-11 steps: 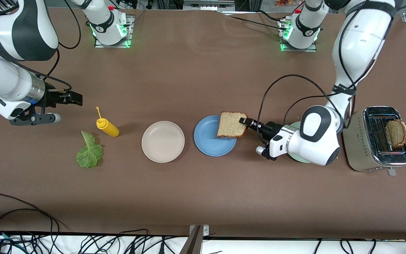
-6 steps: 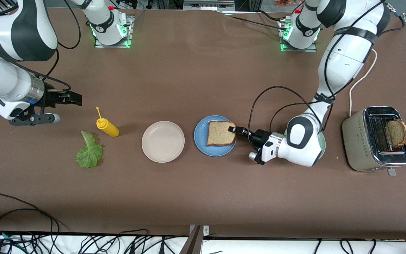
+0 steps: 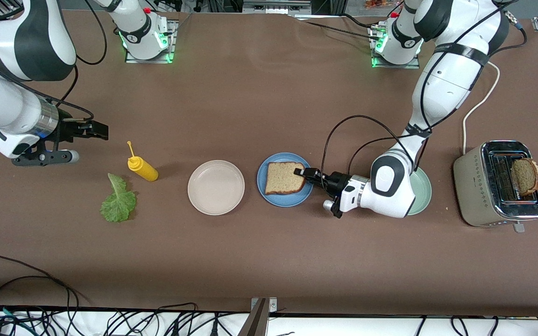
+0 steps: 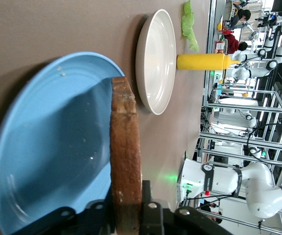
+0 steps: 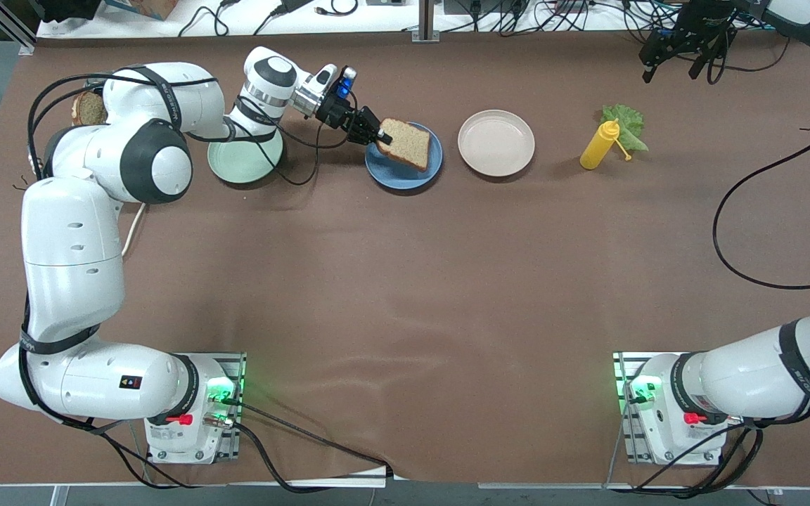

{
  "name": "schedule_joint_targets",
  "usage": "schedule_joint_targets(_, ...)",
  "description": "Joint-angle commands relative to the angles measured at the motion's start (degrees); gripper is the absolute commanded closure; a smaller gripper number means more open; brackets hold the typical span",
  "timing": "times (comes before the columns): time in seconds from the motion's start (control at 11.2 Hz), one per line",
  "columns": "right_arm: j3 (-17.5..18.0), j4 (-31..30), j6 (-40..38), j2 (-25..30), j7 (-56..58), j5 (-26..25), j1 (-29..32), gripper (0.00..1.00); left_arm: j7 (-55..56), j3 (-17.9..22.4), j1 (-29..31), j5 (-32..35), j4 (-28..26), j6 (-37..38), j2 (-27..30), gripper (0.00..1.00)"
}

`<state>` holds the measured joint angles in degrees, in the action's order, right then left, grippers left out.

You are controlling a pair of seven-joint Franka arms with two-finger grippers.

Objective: Make sandwich in blue plate with both arms
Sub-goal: 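Release the bread with the left gripper while the right gripper reaches the lettuce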

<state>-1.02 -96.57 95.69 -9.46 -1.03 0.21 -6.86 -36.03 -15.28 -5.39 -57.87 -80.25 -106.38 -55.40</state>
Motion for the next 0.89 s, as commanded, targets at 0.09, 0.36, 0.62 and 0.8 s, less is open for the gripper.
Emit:
schedule_joint_targets(0.09, -0.04, 0.42, -0.68, 0.06, 1.29, 1.11, 0.36, 0.0, -6.5, 0.78, -0.06, -0.94, 0.88, -1.37, -0.42, 0.0)
schedule_joint_targets(0.36, -0.04, 0.42, -0.68, 0.06, 1.29, 1.11, 0.36, 0.0, -6.33, 1.4, 0.81, 10.37, 1.58, -1.37, 2.04, 0.0)
schedule_joint_targets(0.62, -0.04, 0.42, -0.68, 0.06, 1.29, 1.11, 0.36, 0.0, -5.63, 1.48, 1.52, 16.62, 1.58, -1.37, 4.06, 0.0)
schedule_joint_targets(0.8, -0.04, 0.42, -0.68, 0.06, 1.29, 1.2, 0.44, 0.0, -1.79, 2.01, 1.52, 22.85, 1.5, -1.02, 6.6, 0.0)
